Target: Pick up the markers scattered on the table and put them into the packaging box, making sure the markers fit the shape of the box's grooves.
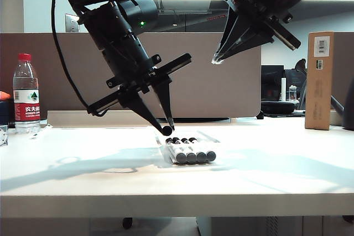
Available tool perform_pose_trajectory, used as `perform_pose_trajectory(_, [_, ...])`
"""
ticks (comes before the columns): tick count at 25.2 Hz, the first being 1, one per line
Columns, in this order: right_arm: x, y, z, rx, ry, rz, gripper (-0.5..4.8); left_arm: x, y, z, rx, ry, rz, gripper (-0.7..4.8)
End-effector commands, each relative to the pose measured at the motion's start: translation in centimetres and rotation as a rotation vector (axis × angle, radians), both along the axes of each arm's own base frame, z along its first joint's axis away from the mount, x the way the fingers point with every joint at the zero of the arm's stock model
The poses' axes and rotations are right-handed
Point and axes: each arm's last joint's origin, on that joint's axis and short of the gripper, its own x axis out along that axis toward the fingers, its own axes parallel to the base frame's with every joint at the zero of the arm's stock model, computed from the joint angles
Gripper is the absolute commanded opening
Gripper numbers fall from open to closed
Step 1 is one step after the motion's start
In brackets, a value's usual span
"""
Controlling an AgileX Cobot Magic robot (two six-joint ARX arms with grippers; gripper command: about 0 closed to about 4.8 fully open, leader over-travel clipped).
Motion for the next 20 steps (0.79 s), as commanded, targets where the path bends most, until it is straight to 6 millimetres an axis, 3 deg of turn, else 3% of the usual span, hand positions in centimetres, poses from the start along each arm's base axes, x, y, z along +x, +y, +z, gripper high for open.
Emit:
perform_pose_trajectory(1, [0.0,0.0,0.4,0.011,-0.016,0.009,-0.06,-0.1,0.0,0.1,0.021,-0.012,0.011,0.51])
perform_pose_trajectory(3, [0.0,0.0,0.4,0.011,-0.015,0.009,-0.06,0.0,0.0,0.1,0.02,-0.012,0.01,1.38])
perform_pose_trajectory(5, [0.0,0.0,0.4,0.011,-0.015,0.009,-0.06,0.0,0.1,0.1,0.02,-0.012,0.011,1.9])
perform_pose_trajectory(11, [0.0,0.0,0.3,0.01,-0.014,0.009,-0.06,0.2,0.0,0.2,0.011,-0.033,0.009,1.88])
perform_pose_trajectory(20, [-0.1,0.0,0.2,0.003,-0.001,0.009,-0.06,1.1,2.1,0.4,0.043,-0.061,-0.014,1.84])
